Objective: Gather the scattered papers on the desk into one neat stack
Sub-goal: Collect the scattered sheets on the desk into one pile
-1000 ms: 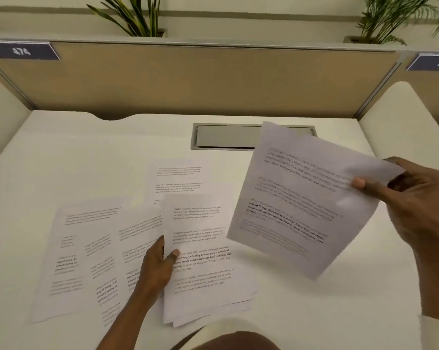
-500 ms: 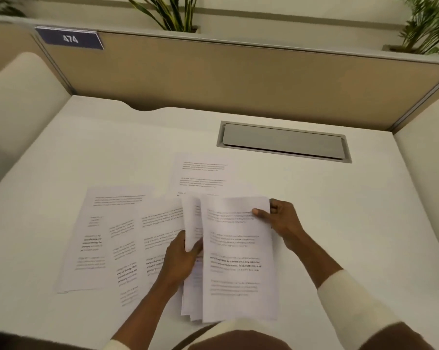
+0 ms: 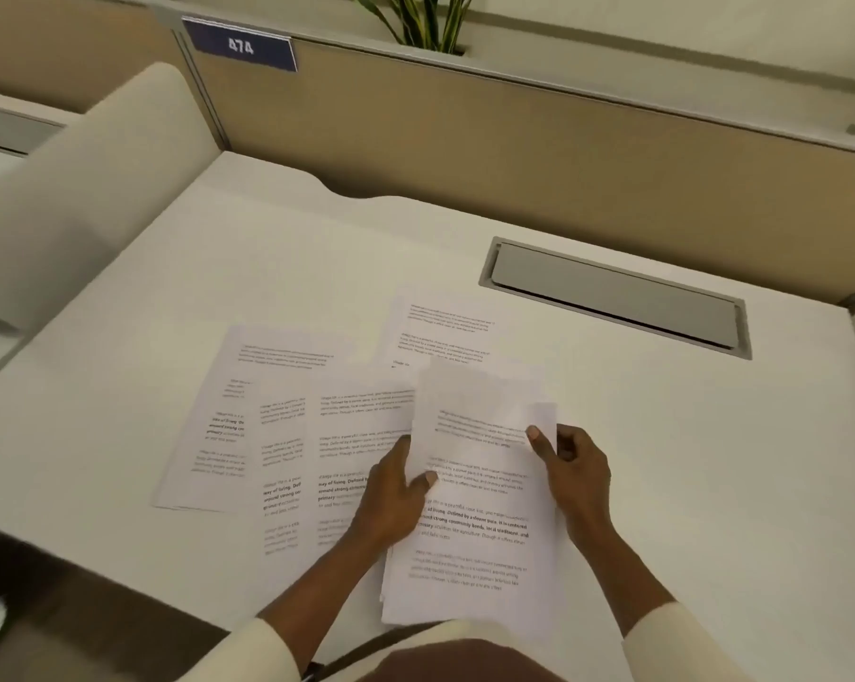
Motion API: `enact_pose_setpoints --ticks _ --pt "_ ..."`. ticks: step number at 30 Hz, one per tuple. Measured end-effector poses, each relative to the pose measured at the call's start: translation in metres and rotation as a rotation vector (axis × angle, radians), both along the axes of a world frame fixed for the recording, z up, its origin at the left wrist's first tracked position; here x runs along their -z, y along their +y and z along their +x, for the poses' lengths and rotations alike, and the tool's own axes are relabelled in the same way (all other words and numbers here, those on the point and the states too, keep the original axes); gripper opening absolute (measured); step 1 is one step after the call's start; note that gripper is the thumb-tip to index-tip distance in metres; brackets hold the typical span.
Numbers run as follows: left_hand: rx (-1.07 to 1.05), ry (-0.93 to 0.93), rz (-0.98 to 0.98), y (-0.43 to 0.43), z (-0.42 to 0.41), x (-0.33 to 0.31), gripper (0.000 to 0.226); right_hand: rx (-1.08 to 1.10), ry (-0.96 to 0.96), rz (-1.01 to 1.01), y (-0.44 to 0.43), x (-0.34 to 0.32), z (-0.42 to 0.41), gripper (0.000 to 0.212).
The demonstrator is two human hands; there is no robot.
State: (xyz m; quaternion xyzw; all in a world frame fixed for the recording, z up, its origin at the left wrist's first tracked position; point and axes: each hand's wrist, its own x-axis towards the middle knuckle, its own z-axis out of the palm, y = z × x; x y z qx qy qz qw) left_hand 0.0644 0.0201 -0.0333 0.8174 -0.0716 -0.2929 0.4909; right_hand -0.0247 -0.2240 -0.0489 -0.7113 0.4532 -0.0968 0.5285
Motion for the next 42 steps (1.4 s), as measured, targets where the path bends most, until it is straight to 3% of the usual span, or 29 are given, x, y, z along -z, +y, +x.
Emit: enact_pose_setpoints --ticks 5,9,11,17,20,23,27,35,38,42 --pt "-0.089 0.003 -0.124 0.009 -0.002 -0.015 0.045 0.101 -0.064 0.072 0.014 -0.015 -0.025 0.056" --pt "-0.178 0.014 -0.145 0.024 -0.005 -0.024 0.041 -0.072 -0.075 0.269 0.034 -0.031 -0.028 0.043" --pt "-0.225 -0.006 -0.107 0.034 -0.006 -0.028 0.036 -0.146 -0.065 0.267 0.049 -0.035 -0.022 0.044" --pt "-0.405 -0.035 0.099 0.067 0.001 -0.024 0.031 -0.37 0.076 0.019 0.099 -0.04 0.019 0.042" --pt "-0.326 -0.048 0.357 0.072 0.008 -0.022 0.042 -0.421 0.213 -0.141 0.123 -0.039 0.039 0.042" --pt "-0.19 -0.082 0.632 0.066 0.013 -0.024 0.06 -0.447 0.388 -0.288 0.139 -0.035 0.047 0.058" --pt "-0.235 0.015 0.676 0.056 0.02 -0.027 0.075 -0.437 0.593 -0.458 0.158 -0.031 0.05 0.077" --pt "-0.24 0.089 0.685 0.056 0.036 -0.029 0.104 -0.364 0.635 -0.365 0.165 -0.038 0.059 0.091" --pt "-0.224 0.081 0.689 0.061 0.042 -0.032 0.097 -0.296 0.562 -0.249 0.158 -0.04 0.06 0.089" --pt "-0.231 0.072 0.679 0.072 0.047 -0.035 0.075 -0.199 0.438 -0.1 0.154 -0.041 0.059 0.067"
